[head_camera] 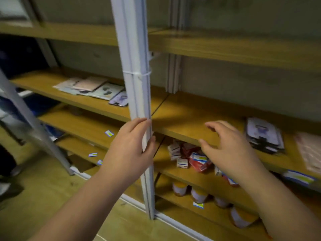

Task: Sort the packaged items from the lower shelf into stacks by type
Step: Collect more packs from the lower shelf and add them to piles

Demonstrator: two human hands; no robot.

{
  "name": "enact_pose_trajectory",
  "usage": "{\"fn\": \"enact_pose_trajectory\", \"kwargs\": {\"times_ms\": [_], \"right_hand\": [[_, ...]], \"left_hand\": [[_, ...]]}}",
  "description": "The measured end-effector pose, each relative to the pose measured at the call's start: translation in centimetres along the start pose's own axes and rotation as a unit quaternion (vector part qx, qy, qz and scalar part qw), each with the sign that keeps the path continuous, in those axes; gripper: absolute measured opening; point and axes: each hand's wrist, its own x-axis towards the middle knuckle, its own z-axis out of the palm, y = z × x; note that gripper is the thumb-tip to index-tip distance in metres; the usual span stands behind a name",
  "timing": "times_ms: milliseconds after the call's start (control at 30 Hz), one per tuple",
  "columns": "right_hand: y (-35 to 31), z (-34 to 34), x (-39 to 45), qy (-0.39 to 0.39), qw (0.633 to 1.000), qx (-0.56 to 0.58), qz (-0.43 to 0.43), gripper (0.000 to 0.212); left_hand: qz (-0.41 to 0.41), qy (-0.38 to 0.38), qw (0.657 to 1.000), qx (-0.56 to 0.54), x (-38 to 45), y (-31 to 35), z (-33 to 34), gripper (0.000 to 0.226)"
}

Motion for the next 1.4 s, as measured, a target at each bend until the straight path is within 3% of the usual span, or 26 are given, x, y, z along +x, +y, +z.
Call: {"fn": "enact_pose_trajectory", "kwargs": {"times_ms": [300, 633, 933, 1167, 1267, 1400], "right_hand": [[-14.9, 8.6, 3.4, -0.057, 0.99, 0.064, -0.109, 0.05], [-22.0, 15.7, 11.0, -0.065, 0.981, 0.066, -0.168, 0.049], [-25.4, 20.8, 18.6, -0.064, 0.982, 0.089, -0.153, 0.054], [-27.0, 23.6, 21.8, -0.073, 0.988, 0.067, -0.123, 0.054], [-27.9, 24.7, 23.2, -0.062, 0.992, 0.046, -0.096, 0.054], [-29.1, 26.0, 24.9, -0.044, 0.998, 0.018, -0.046, 0.049]], "left_hand": [[-0.098, 0.026, 0.995, 0.004, -1.8, -12.2, -6.4, 0.052], [-0.146, 0.041, 0.988, 0.033, 1.9, -20.3, -7.9, 0.053], [-0.166, 0.038, 0.984, 0.049, 8.8, -26.9, -8.0, 0.051], [-0.17, 0.026, 0.985, -0.018, 13.9, -32.5, -6.0, 0.049], [-0.15, 0.008, 0.988, -0.028, 17.2, -36.0, -5.1, 0.047], [-0.078, -0.002, 0.996, 0.039, 22.6, -40.1, -4.3, 0.042]]}}
